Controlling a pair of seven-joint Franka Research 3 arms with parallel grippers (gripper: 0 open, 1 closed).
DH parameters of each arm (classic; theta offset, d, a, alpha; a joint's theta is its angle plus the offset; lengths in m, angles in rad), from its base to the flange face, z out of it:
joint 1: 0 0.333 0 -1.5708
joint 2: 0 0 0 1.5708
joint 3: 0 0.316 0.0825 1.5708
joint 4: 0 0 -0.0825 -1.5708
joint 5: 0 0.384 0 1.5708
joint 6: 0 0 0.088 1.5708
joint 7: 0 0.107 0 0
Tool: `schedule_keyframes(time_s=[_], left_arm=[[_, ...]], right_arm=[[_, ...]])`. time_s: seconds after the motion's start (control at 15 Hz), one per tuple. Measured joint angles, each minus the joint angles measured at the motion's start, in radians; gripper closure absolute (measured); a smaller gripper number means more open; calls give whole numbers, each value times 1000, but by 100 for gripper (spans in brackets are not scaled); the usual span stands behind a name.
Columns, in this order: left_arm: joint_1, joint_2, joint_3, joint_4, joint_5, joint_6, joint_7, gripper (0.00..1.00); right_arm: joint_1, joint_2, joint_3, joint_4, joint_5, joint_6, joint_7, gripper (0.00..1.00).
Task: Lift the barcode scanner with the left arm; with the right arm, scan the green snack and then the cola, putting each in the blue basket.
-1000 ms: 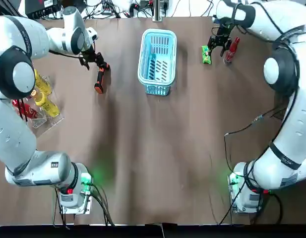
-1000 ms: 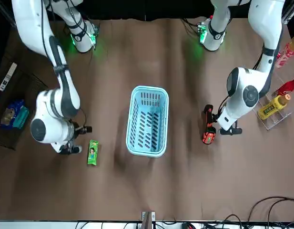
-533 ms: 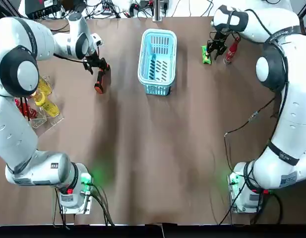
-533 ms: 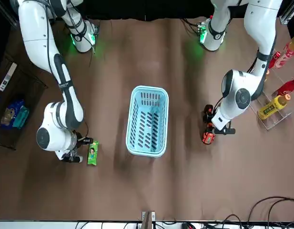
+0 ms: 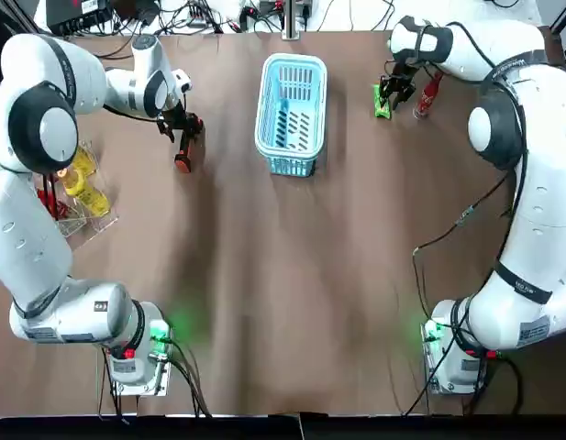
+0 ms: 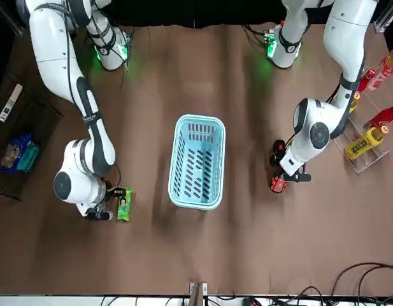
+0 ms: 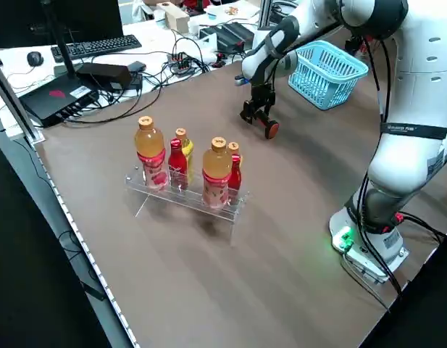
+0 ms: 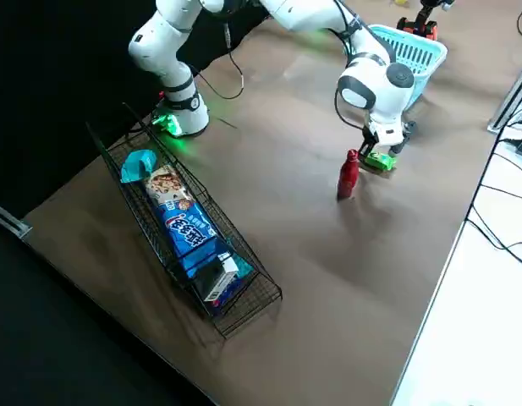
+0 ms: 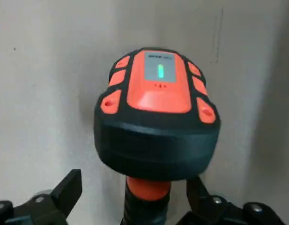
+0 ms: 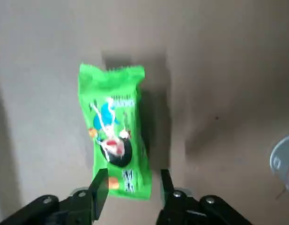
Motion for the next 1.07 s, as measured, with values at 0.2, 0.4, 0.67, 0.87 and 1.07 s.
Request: schedule_keyframes(time_s=[0.2,0.4,0.67,0.87,1.07], left_arm=[[0,0,0,1,0,0,0,20],[0,0,0,1,0,1,0,38],[0,1,0,2,1,1,0,66],[1,1,0,2,1,2,0,66],[3,-1,0,7,1,5,-5,66]], right_arm=[[7,20,2,1,0,79,0,48],[21,33,5,4,2,104,0,53],[23,32,4,12,8,98,1,81],[23,32,4,13,9,97,29,83],[25,33,5,14,10,97,85,83]])
